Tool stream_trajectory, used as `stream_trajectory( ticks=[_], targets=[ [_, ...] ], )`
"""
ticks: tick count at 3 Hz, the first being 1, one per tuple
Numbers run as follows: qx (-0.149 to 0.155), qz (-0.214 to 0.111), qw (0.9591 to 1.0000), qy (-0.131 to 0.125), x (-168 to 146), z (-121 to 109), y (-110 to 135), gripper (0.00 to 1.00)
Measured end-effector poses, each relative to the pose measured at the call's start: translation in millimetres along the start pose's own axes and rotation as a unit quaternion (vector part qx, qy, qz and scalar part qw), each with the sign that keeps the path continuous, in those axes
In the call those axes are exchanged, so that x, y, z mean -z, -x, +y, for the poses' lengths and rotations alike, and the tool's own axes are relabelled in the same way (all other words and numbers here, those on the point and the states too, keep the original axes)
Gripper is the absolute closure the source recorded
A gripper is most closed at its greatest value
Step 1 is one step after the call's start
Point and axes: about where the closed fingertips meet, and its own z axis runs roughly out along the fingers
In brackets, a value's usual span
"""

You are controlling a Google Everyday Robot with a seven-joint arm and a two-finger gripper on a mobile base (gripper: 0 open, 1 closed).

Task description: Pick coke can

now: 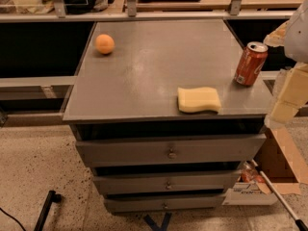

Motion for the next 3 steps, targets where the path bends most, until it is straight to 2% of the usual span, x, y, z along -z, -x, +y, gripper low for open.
stream_trajectory(
  ticks=[1,2,3],
  targets=[
    [0.000,0.000,1.0000,0.000,0.0,0.0,0.0,0.00],
    [-0.007,0.001,0.9999,-0.011,3.6,-8.1,-3.0,0.00],
    [-0.034,0.004,0.9989,-0.033,6.9,-40.4,-22.5,0.00]
  ],
)
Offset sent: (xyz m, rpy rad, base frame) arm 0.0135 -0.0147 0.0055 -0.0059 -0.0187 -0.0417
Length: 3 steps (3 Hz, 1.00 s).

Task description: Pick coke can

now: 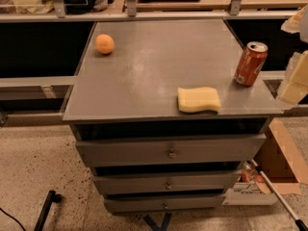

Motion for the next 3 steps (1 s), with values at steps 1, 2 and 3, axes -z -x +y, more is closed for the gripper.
stream_trajectory(
  ticks=[1,2,3],
  targets=[
    [-0.029,-0.003,0.9992,-0.026,-2.9,-47.4,-20.5,0.00],
    [-0.043,-0.015,0.9981,-0.041,-15.4,-88.7,-31.2,0.00],
    [-0.050,-0.032,0.9971,-0.048,-38.9,-118.4,-33.8,0.00]
  ],
)
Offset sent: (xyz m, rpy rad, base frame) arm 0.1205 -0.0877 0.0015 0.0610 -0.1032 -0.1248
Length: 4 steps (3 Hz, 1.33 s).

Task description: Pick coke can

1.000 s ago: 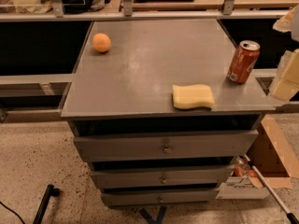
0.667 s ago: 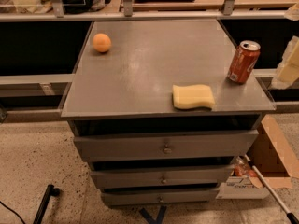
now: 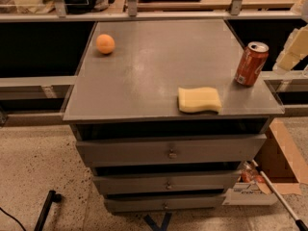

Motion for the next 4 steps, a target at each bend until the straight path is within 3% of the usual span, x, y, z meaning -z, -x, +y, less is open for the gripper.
stream_trajectory(
  ticks=[2,4],
  targets=[
    [-0.016,-0.045,0.9986,0.023,-56.7,-20.2,7.5,0.00],
    [-0.031,-0.056,0.9968,0.048,-91.2,-16.5,4.5,0.00]
  ],
)
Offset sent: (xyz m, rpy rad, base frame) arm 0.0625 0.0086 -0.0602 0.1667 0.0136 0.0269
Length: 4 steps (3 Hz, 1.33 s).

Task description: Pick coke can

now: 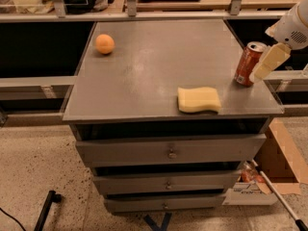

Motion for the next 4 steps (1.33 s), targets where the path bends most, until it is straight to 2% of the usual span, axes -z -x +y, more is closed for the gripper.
stream_trajectory(
  ticks=[1,3,4],
  targets=[
    [-0.004,-0.004,0.9999,0.010,-10.2,0.3,-1.4,0.16],
    [-0.006,-0.007,0.9997,0.024,-18.3,0.1,1.0,0.64],
    [-0.011,-0.010,0.9993,0.035,-12.4,0.5,5.7,0.87]
  ],
)
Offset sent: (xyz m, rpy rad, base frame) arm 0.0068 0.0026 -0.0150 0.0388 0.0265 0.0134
